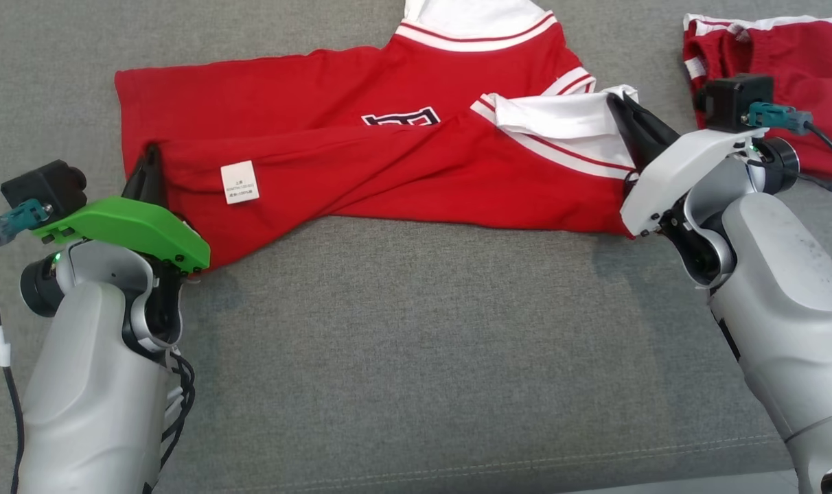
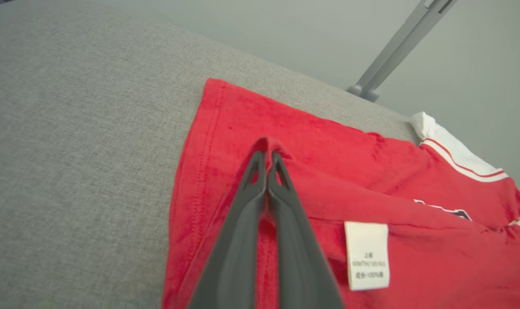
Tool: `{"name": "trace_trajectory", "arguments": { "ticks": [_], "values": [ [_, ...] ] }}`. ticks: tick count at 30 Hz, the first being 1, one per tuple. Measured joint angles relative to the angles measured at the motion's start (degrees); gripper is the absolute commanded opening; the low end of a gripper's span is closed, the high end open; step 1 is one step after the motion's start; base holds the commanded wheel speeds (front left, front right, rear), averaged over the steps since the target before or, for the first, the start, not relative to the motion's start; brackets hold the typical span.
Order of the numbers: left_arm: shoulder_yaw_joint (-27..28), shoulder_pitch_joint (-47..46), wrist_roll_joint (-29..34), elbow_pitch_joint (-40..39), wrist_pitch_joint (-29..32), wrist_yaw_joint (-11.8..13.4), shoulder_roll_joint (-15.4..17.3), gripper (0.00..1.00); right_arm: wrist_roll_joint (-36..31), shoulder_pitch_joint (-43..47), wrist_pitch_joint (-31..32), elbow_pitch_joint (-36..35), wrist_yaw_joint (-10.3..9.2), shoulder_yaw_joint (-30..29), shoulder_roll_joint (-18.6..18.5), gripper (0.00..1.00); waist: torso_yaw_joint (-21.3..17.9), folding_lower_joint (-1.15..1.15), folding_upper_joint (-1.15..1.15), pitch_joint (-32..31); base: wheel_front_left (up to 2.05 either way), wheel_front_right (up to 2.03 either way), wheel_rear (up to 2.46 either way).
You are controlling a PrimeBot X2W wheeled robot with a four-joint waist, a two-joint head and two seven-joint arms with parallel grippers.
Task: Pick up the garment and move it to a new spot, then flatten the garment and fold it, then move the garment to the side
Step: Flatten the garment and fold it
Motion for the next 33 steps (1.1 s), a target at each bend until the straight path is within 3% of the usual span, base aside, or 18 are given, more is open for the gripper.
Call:
{"name": "trace_trajectory", "arguments": {
  "ticks": [1, 3, 4, 5, 12, 22, 33],
  "values": [
    [0.1, -0.2, 0.0, 0.6, -0.5, 0.0, -0.2, 0.0, 0.0, -0.4, -0.2, 0.6, 0.01, 0.0, 0.2, 0.38, 0.2, 0.0, 0.0, 0.5, 0.0, 0.0, 0.0],
    [0.4, -0.6, 0.0, 1.9, -0.9, 0.0, -0.4, 0.34, 0.0, -1.1, -0.6, 1.6, 0.01, -0.1, 0.5, 0.97, 0.7, 0.0, 0.0, 1.1, 0.0, 0.0, 0.0],
    [0.6, -0.9, 0.0, 2.3, -1.0, 0.1, -0.6, 0.39, 0.0, -1.3, -0.9, 2.0, 0.01, -0.1, 0.8, 1.0, 0.9, 0.0, 0.0, 1.3, 0.0, 0.0, 0.0],
    [0.8, -1.2, 0.0, 2.8, -1.3, 0.2, -0.7, 1.0, 0.0, -1.5, -1.2, 2.4, 0.01, -0.1, 1.1, 1.0, 1.1, 0.0, 0.0, 1.5, 0.0, 0.0, 0.0],
    [0.8, -2.6, 0.3, 5.6, -4.0, 0.1, -1.3, 1.0, 0.0, -2.9, -4.2, 5.3, 0.02, -0.1, 1.3, 1.0, 2.0, 0.0, 0.0, 0.9, 0.0, 0.0, 0.0],
    [1.7, -1.1, -0.5, 7.9, -7.8, -2.0, -1.5, 1.0, 0.2, -1.8, -9.5, 6.9, 0.35, -0.3, 1.2, 1.0, 2.4, 0.0, 0.0, -2.2, 0.0, 0.0, 0.0],
    [1.9, 5.3, -3.2, 12.9, -7.2, -3.4, -2.6, 1.0, 2.8, 4.0, -11.9, 8.4, 0.36, -0.7, 2.7, 1.0, 2.3, 0.0, 0.0, -6.3, 0.0, 0.0, 0.0]
  ]
}}
